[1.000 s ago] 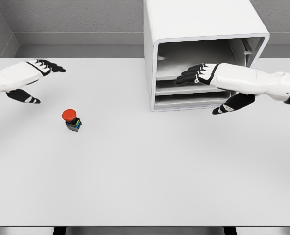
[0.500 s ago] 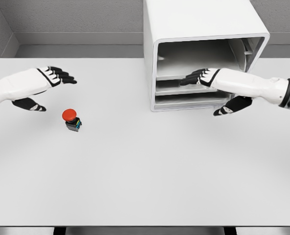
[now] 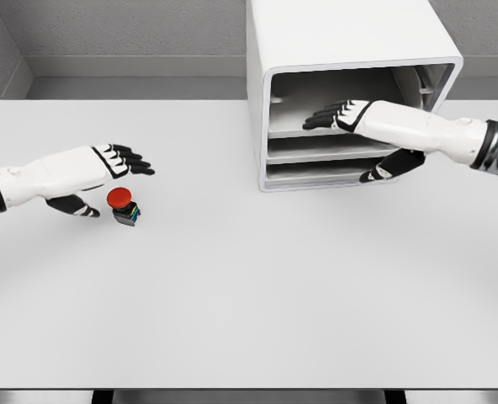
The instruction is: Slide open multi-storey tabletop storage cabinets and put open load switch and slide close multi-storey tabletop storage cabinets
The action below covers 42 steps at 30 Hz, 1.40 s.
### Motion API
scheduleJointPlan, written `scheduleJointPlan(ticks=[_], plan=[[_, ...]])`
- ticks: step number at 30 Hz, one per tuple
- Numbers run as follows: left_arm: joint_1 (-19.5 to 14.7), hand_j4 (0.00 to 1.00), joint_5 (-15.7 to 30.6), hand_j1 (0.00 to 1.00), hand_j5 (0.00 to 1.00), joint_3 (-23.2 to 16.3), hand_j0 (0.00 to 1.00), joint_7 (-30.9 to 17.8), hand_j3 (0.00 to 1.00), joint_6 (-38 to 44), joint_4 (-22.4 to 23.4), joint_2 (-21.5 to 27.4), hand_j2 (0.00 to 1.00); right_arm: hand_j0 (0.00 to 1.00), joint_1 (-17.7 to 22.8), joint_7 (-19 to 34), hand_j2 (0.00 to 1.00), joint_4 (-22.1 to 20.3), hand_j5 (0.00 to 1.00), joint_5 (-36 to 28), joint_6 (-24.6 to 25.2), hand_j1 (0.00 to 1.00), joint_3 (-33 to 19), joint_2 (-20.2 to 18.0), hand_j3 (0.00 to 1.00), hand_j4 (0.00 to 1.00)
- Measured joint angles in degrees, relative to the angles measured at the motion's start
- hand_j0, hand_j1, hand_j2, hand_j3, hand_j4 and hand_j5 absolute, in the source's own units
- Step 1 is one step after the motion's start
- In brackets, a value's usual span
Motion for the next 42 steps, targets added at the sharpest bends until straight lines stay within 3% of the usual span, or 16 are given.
scheduleJointPlan(ticks=[4, 11, 17, 21, 33, 42], plan=[[0.44, 1.00, 0.05, 1.00, 1.00, -0.62, 1.00, 0.01, 1.00, 0.00, 0.06, -0.21, 1.00, 1.00, -0.44, 0.06, 1.00, 4.63, 1.00, 1.81, 0.00, 1.00, -0.22, 2.64, 1.00, 1.00], [0.18, 1.00, 0.15, 1.00, 1.00, -1.12, 1.00, -0.06, 1.00, 0.00, 0.37, -0.21, 1.00, 1.00, -0.44, -0.14, 1.00, 8.50, 1.00, 4.05, 0.00, 1.00, -0.46, 5.12, 1.00, 1.00], [-4.21, 1.00, 0.33, 1.00, 1.00, -1.05, 1.00, -0.15, 1.00, 0.00, 0.66, 0.52, 1.00, 1.00, -1.32, 0.23, 1.00, 12.14, 1.00, 6.62, 0.00, 1.00, -0.61, 6.72, 1.00, 1.00], [-6.77, 1.00, 0.44, 1.00, 1.00, -1.08, 1.00, -0.77, 1.00, 0.00, 0.73, 1.17, 1.00, 1.00, -1.32, 0.33, 1.00, 12.88, 1.00, 7.68, -0.01, 1.00, -0.67, 7.70, 1.00, 1.00], [-7.65, 1.00, 1.80, 1.00, 1.00, -1.30, 1.00, -9.42, 1.00, -0.03, 0.82, 1.14, 1.00, 1.00, -1.23, 0.43, 1.00, 15.37, 1.00, 9.09, 0.00, 1.00, -0.57, 9.62, 1.00, 1.00], [-8.00, 1.00, 4.58, 1.00, 1.00, -3.52, 1.00, -10.70, 1.00, -0.05, 1.04, -0.15, 1.00, 1.00, -0.18, 0.99, 1.00, 16.10, 1.00, 7.22, 0.22, 1.00, -0.57, 9.77, 1.00, 1.00]])
